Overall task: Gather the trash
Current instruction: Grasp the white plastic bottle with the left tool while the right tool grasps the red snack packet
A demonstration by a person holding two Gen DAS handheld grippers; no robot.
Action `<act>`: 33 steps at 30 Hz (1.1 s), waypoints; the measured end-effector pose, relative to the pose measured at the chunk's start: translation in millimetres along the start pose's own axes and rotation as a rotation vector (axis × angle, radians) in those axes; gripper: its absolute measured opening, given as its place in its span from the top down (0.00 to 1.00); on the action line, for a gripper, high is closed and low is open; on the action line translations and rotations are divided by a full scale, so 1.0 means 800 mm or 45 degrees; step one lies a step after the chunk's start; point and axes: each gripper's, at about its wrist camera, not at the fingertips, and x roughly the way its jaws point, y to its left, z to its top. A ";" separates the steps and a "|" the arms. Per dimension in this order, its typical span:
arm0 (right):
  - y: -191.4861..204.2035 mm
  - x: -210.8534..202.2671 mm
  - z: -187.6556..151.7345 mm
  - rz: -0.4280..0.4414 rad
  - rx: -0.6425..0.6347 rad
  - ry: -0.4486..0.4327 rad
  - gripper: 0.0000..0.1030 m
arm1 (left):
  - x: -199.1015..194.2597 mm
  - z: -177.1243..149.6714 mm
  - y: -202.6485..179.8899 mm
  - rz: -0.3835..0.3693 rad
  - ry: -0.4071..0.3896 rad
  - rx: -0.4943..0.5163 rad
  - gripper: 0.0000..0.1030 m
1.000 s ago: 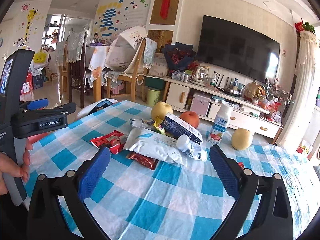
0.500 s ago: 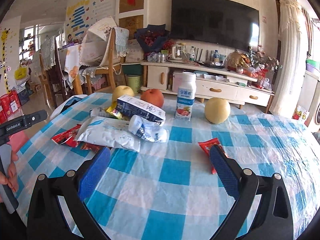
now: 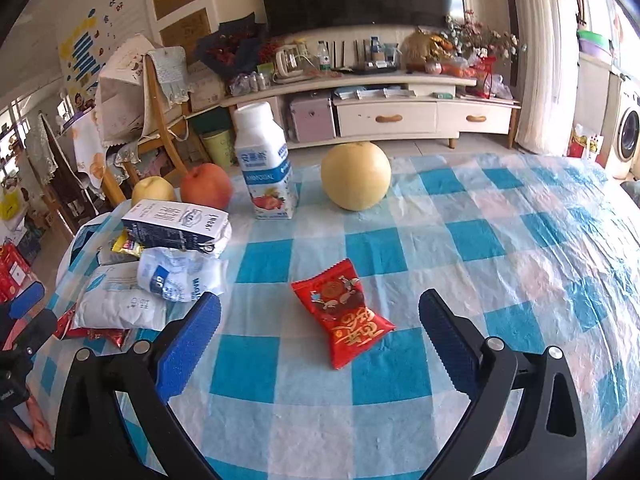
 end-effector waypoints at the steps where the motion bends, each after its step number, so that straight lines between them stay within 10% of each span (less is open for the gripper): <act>1: -0.006 0.006 0.002 0.002 -0.003 0.016 0.05 | 0.005 0.001 -0.004 -0.010 0.006 0.013 0.12; 14: -0.018 0.087 -0.005 0.141 -0.170 0.248 0.05 | 0.100 0.024 -0.042 -0.113 0.232 0.196 0.12; 33: -0.027 0.093 -0.001 0.145 -0.150 0.245 0.05 | 0.187 0.044 -0.081 -0.128 0.538 0.579 0.14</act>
